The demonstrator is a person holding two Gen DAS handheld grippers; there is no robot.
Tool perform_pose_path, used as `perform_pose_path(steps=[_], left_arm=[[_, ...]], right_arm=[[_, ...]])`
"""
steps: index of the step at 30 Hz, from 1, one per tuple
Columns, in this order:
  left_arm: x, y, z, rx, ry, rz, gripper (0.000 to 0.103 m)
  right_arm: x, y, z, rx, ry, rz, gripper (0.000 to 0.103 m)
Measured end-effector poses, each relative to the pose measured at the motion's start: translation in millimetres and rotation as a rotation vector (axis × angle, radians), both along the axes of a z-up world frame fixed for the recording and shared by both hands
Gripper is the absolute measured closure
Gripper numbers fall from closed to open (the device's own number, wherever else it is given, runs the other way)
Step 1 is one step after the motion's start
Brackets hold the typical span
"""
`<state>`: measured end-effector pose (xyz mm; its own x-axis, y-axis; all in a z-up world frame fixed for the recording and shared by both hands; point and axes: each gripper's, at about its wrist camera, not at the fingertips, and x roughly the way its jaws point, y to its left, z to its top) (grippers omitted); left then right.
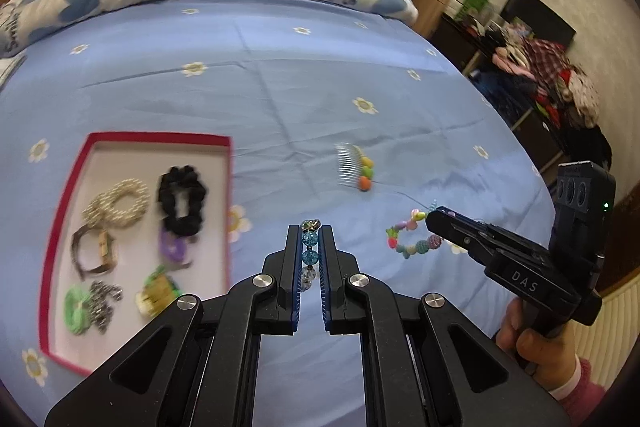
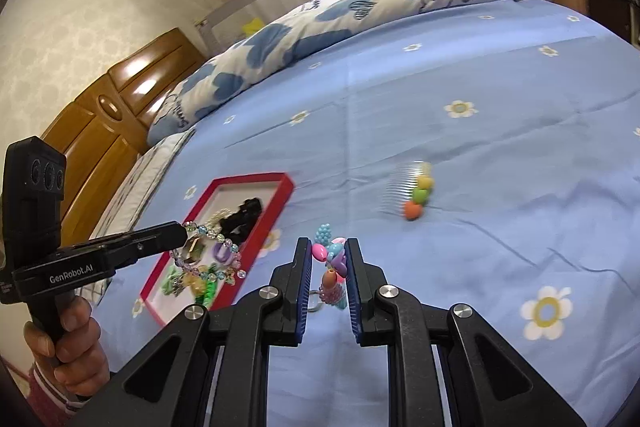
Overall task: Organize jewelry
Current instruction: 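Carry both bead bracelets into the red tray and open both tools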
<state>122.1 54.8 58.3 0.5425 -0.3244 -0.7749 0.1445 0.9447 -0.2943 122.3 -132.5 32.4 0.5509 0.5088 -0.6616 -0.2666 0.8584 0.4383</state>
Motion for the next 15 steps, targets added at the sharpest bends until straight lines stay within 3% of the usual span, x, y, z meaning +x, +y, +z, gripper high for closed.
perform_pose_path(steps=[15], left_arm=[[-33, 88, -10, -0.027, 0.026, 0.187, 0.097]], right_arm=[[0, 76, -1, 0.016, 0.007, 0.15, 0.087]])
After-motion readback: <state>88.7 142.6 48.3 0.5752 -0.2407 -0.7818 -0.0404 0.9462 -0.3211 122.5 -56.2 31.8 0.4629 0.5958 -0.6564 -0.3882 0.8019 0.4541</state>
